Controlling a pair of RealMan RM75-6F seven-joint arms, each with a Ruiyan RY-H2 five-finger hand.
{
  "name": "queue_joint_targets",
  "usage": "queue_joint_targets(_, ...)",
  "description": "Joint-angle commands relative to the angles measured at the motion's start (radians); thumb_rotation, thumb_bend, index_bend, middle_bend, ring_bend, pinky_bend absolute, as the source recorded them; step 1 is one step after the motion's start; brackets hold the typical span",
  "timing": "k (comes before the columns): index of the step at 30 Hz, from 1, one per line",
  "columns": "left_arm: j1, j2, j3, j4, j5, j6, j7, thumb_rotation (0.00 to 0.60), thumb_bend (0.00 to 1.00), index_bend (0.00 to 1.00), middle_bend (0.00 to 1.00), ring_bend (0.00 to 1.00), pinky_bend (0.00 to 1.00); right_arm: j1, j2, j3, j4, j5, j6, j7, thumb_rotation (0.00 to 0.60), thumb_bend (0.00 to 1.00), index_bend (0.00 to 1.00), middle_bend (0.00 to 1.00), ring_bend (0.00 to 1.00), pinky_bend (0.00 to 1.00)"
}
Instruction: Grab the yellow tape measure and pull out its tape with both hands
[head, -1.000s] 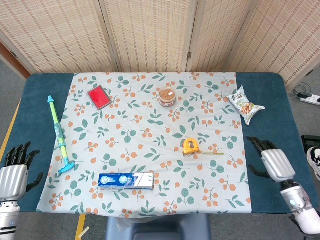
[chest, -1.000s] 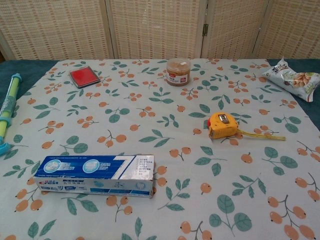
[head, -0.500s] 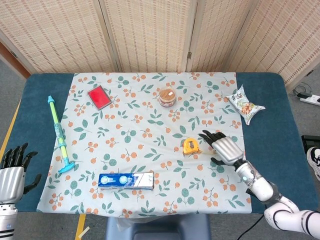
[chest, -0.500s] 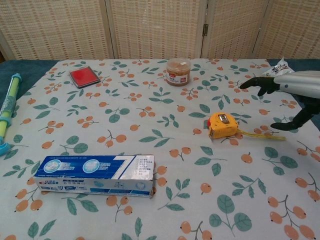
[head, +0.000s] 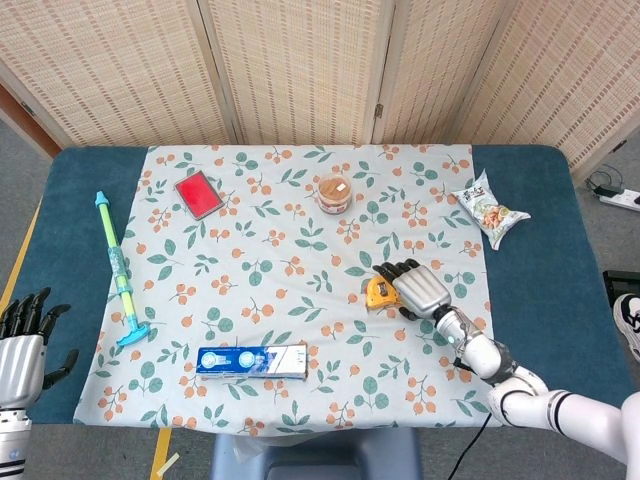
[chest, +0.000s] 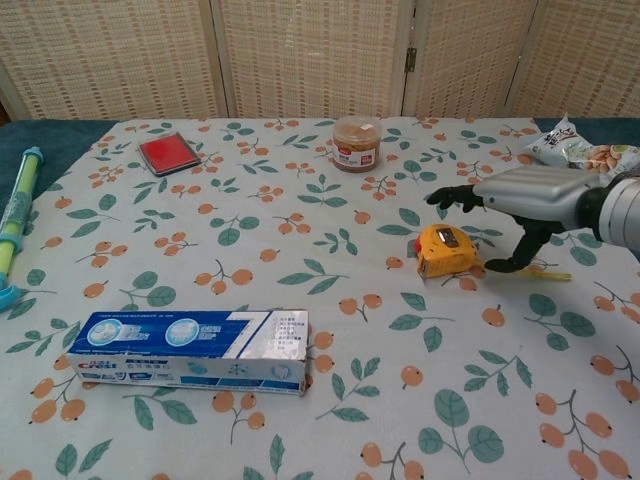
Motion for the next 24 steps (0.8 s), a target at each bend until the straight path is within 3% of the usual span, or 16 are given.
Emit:
queue_joint_targets(1,0.000,0.000,-0.001,0.000,-0.001,-0.001,0.000,0.600,0.37,0.26,0.09,0.05,0.00,0.018,-0.020,-0.002,0.026,0.013,-0.020,0.011,0.600,0.37,0.06,0.16,0.19,0.17)
queue_joint_targets(15,0.006,0.003,-0.002,0.002,0.000,0.005,-0.007,0.600,0.37,0.26,0.09,0.05,0.00,0.067,-0.077,-0.015,0.096,0.028,-0.046,0.031,0.600,0.37,0.12,0.21,0.22,0.18)
queue_joint_targets(24,0.004,0.000,-0.004,0.009,-0.002,-0.001,-0.011,0.600,0.37,0.26,0.09,0.05,0.00,0.079,-0.098,-0.018,0.122,0.045,-0.039,0.033,0.600,0.37,0.30,0.31,0.29,0.23)
